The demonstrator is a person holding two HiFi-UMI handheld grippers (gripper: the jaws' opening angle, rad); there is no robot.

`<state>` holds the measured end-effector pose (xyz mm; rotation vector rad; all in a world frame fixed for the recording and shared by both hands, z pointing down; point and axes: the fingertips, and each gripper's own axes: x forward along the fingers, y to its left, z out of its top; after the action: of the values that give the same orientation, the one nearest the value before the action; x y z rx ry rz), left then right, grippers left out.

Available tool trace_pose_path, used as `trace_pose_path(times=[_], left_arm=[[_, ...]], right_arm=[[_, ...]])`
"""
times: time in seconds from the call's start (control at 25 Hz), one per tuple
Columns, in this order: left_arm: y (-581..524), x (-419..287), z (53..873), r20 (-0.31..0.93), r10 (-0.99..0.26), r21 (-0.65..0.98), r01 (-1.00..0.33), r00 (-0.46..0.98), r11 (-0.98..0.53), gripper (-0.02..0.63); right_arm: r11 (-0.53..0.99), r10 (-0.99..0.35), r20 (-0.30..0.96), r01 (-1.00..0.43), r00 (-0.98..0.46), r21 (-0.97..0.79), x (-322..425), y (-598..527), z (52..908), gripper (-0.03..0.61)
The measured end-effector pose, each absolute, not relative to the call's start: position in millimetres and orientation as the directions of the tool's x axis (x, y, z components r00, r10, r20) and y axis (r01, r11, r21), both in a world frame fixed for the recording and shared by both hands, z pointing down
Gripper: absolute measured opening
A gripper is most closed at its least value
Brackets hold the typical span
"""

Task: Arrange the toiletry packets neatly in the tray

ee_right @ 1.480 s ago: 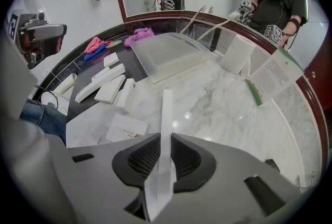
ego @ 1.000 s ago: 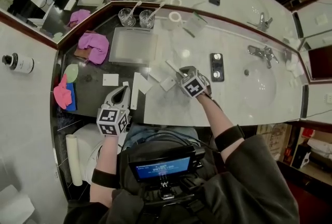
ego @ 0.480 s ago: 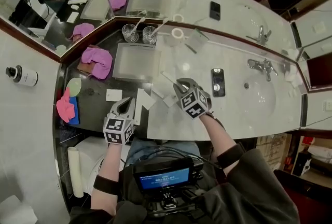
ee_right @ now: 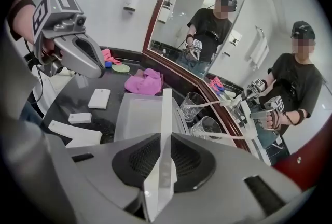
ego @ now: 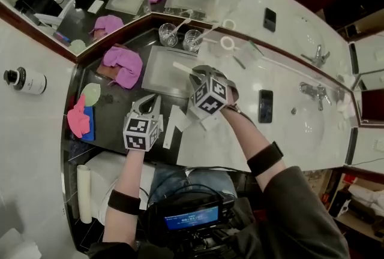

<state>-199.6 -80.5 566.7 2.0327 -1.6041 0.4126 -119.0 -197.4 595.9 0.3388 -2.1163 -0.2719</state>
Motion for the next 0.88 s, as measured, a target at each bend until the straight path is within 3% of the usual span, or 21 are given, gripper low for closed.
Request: trace_pose_path(times=[0.88], left_arm=[[-110.7,-233.3,595.3,0.559,-0.803,0.219,-0.971,0.207,-0.098,0.0]], right_arm=[[0.91,-0.361,0.848,0.053,-0.388,0.412,-187.3,-255.1,668.7,0.095]])
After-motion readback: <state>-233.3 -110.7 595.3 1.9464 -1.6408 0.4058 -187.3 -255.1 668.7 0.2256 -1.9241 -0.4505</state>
